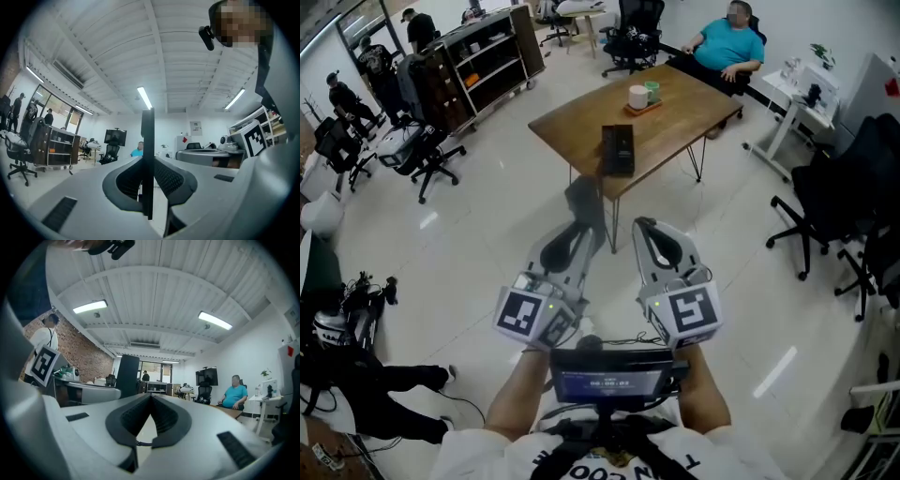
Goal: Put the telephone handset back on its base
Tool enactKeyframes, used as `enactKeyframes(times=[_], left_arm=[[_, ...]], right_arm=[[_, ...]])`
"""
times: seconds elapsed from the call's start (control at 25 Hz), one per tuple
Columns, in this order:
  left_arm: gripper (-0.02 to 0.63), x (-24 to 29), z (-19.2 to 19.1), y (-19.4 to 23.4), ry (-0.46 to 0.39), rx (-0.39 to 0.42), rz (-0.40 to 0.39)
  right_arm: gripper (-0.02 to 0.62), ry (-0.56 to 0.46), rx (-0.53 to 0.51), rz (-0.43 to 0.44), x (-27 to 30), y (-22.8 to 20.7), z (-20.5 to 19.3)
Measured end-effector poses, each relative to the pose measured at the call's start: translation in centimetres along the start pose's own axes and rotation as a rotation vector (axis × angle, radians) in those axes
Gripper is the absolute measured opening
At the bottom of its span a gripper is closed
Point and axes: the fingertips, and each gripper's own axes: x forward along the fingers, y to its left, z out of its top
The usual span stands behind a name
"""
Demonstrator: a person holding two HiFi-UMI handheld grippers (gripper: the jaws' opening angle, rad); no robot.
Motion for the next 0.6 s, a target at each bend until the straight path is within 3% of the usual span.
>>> enactKeyframes(times=[0.6], left_arm=[[0.063,6.9,-3.6,5.5,0.042,-0.043,-0.014]], right_arm=[[-0.002,0.035,-0.005,-0.013,6.8,-4.9,-3.0]])
